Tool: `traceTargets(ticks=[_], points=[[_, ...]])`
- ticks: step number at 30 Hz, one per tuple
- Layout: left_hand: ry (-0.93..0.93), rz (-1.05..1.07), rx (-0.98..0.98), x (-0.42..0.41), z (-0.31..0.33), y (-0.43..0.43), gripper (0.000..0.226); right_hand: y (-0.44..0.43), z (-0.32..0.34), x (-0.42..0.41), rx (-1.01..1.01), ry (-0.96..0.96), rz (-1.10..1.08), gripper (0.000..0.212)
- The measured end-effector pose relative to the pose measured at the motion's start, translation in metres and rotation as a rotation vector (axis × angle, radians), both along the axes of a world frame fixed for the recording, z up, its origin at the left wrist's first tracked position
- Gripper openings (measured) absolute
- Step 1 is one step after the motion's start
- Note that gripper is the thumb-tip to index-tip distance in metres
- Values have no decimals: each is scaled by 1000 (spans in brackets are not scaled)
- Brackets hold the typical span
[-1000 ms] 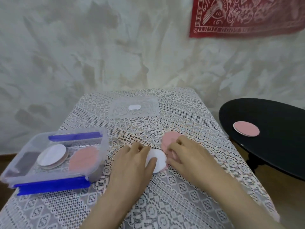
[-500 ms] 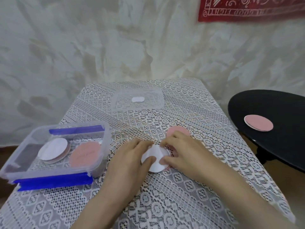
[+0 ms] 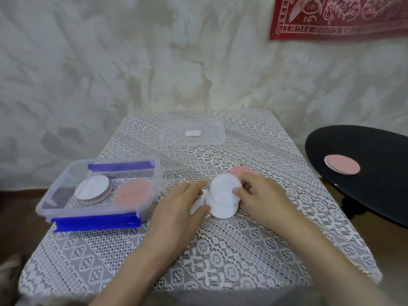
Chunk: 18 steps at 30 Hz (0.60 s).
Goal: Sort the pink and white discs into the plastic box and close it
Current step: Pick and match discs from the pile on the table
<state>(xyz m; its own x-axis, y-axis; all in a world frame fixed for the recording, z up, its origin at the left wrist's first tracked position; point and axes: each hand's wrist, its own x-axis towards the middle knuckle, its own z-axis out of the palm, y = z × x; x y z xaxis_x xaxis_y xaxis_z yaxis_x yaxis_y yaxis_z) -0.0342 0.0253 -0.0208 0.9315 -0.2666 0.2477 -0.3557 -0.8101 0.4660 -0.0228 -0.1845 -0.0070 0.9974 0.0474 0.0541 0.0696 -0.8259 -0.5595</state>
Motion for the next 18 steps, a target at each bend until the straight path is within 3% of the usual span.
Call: traceTargets(ticks=[1,4,7,10,12,14,17,18], points=[[3,2,7,-1,1,1,57,-2,1,-1,3,-35,-31,7],[1,11,-2,-4,5,3,57,-8,5,-5,61,-104,-71,19],[69,14,-139,-10,9,1,48,-6,6,-10,261,-2,79,10],[154,-4,-311,-11,10,1,21,4,3,-18,359,116,203,15],[145,-8,-324,-11,10,2,25,6,1,-18,396,102,182,12],[136,15,-302,-12,10,4,20,4,0,-16,346,48,136,17],[131,60,-318,-10,8,7,12,-1,4,-13,97,-16,120,10],[137,69,-327,-9,7,8,12,-1,6,-13,0,10,132,20]])
